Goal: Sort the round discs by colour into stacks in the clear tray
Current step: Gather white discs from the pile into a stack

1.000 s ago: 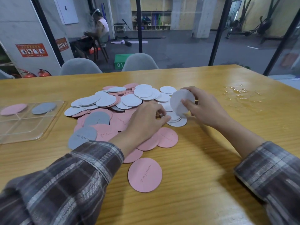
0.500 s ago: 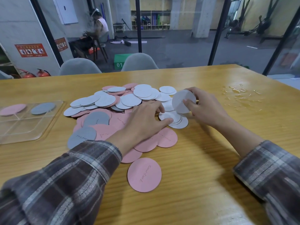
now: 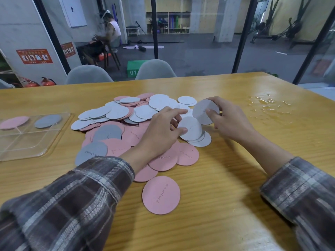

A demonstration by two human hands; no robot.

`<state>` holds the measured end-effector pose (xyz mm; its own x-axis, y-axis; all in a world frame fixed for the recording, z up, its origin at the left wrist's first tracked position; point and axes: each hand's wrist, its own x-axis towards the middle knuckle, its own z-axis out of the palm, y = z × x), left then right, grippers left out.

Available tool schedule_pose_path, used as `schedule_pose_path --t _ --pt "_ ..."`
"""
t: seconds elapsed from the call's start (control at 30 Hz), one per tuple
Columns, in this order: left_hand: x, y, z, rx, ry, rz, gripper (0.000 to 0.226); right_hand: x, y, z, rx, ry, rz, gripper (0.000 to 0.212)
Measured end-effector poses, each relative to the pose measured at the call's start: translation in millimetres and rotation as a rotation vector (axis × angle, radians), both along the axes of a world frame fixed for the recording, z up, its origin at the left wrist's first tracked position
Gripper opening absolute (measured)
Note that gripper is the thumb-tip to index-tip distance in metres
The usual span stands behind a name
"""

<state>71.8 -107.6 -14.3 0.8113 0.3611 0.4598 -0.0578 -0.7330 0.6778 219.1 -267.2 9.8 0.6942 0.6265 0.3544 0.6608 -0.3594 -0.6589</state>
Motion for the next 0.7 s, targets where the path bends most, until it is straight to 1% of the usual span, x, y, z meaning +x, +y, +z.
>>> schedule_pose_path --t 0.17,0.27,0.4,0.5,0.57,0.7 --pt "-1.2 -0.1 3.7 -0.006 -0.06 0.048 0.019 -4.5 0.9 1.9 -0.012 0.047 0.061 0.027" --pt "-2.8 -2.4 5.9 -0.071 -0.093 0.107 0.007 -6.9 2.1 1.9 -0.001 0.094 0.094 0.027" --pt "-1.7 -0.8 4.2 -0.137 -0.085 0.135 0.01 -8.0 5.4 2.1 0.079 0.274 0.137 0.028" --pt "-0.9 -0.2 2.5 -0.163 -0.05 0.121 0.013 -10.4 7.3 1.6 0.064 0.301 0.187 0.031" --pt "-0.2 -0.4 1.4 -0.15 -0.035 0.124 0.015 -12.8 7.4 0.7 0.055 0.288 0.22 0.029" --pt "1.6 2.7 -1.1 -0.115 -0.006 0.126 0.024 -10.7 5.8 -4.1 0.01 0.121 0.272 0.021"
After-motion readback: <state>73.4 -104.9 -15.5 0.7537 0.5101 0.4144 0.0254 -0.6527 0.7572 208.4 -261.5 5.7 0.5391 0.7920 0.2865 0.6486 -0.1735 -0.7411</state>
